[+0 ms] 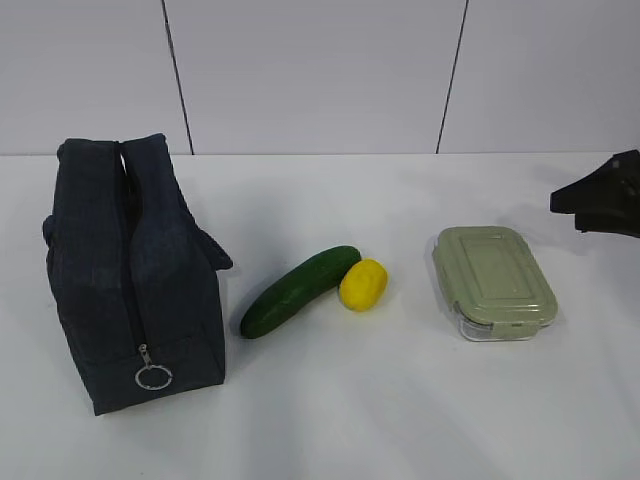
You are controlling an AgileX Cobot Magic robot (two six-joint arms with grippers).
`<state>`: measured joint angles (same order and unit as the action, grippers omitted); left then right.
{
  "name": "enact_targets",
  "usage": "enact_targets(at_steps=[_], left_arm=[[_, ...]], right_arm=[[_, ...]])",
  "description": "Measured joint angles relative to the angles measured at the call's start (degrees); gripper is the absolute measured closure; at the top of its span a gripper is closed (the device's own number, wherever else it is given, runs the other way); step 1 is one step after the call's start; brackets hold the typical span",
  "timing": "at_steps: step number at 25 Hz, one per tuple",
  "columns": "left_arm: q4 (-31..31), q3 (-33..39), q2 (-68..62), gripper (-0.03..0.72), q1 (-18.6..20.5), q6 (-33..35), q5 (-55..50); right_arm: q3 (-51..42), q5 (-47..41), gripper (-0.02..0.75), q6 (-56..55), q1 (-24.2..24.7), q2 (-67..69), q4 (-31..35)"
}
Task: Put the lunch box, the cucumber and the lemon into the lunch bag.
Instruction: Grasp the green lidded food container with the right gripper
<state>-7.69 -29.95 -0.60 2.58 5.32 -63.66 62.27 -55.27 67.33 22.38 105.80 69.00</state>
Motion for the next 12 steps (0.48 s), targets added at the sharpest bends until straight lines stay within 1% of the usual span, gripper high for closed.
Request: enact_targets(at_steps=[7,12], left_arm=[[0.0,0.0,0.0,0.446,0.0,0.0,0.0],[0.0,0.0,0.0,0.446,0.0,0.0,0.0]], right_arm=[[0.0,0.7,0.287,4.7,0.0,0.0,0.1],[0.0,0.9,0.287,5.4,0.0,0.0,1.1]])
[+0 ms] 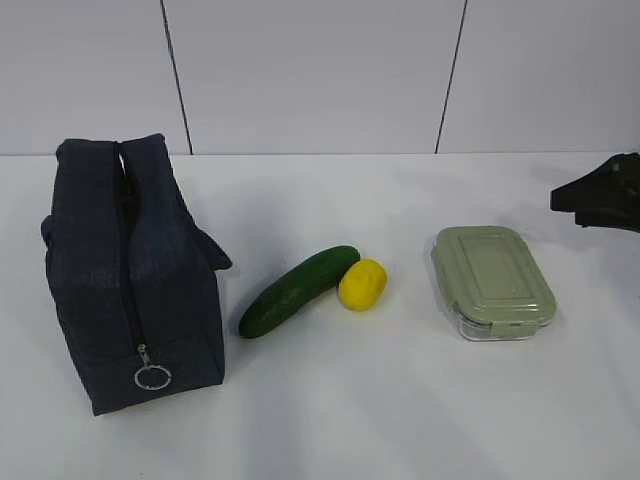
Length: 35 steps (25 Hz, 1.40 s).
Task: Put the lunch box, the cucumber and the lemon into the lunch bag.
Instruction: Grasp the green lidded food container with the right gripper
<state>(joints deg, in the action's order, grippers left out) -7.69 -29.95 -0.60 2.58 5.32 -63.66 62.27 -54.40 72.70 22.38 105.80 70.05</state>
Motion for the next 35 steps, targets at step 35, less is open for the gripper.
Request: enact_targets(at_steps=[35], left_arm=[[-0.3,0.0,0.0,0.446,0.0,0.0,0.0]], right_arm=[[4.3,-10.6,0.255,0.5,1.4,11.5,-3.2]])
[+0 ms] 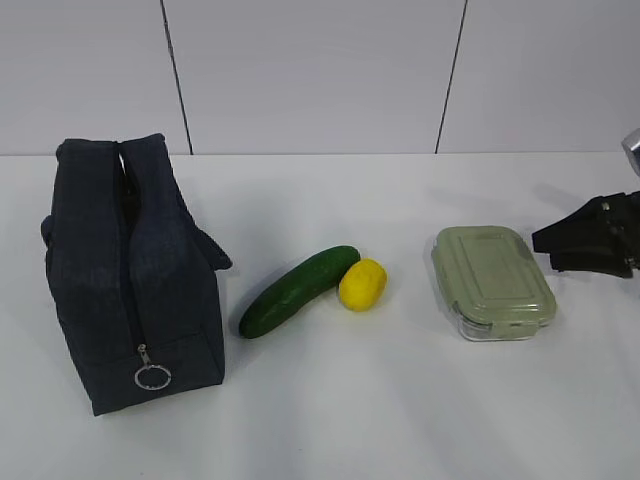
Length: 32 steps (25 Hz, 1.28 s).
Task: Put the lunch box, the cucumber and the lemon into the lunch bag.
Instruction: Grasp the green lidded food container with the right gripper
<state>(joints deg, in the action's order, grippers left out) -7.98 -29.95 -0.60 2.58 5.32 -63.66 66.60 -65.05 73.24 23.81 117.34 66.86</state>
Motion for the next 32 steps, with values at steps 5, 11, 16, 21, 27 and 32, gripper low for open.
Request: enact_targets(at_steps=[5,11,16,21,27,32], left_arm=[[0.0,0.0,0.0,0.446,0.0,0.0,0.1],[0.0,0.0,0.0,0.446,0.0,0.0,0.1],[0.0,0.0,0.0,0.446,0.0,0.0,0.1],[0.0,0.0,0.0,0.446,0.0,0.0,0.1],[0.0,0.0,0.0,0.446,0.0,0.0,0.1],[0.0,0.0,0.0,0.446,0.0,0.0,0.1]], right_arm=[[3.5,-1.5,0.256,0.0,0.0,3.0,-0.8],[4.9,-1.6,0.256,0.0,0.0,3.8,-2.7],[5.1,-1.7,0.256,0.0,0.0,3.8,0.0],[5.1,-1.9,0.255,0.0,0.0,3.8,2.7],[5.1,-1.9,0.256,0.0,0.0,3.8,1.6],[5.1,-0.1,0.184,0.0,0.0,3.8,0.5]])
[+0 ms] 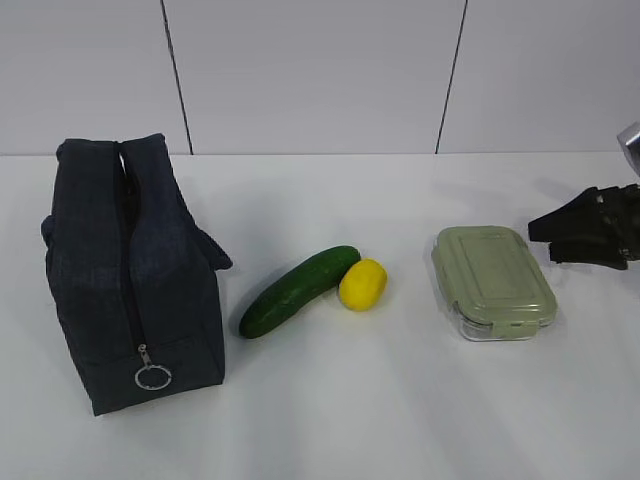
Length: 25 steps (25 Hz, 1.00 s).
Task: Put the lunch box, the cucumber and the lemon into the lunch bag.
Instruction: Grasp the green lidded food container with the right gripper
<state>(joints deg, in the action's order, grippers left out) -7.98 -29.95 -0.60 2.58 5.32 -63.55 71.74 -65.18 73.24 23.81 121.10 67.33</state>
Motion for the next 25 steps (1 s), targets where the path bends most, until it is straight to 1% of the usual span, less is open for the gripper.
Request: enact_targets(at_steps=[2,5,14,25], left_arm=[[0.0,0.0,0.0,0.446,0.0,0.0,0.0],[0.0,0.0,0.0,0.446,0.0,0.0,0.0],[0.0,0.0,0.0,0.446,0.0,0.0,0.0],[0.0,0.0,0.0,0.446,0.0,0.0,0.0]], right_arm=[[0.0,0.1,0.139,0.0,0.0,0.0,0.0],[0.0,0.4,0.117,0.0,0.0,0.3,0.0],[0.0,-0.8,0.119,-0.4,0.0,5.3,1.3],[0.1,-1.1,0.137,-0.4,0.0,6.2,2.7]])
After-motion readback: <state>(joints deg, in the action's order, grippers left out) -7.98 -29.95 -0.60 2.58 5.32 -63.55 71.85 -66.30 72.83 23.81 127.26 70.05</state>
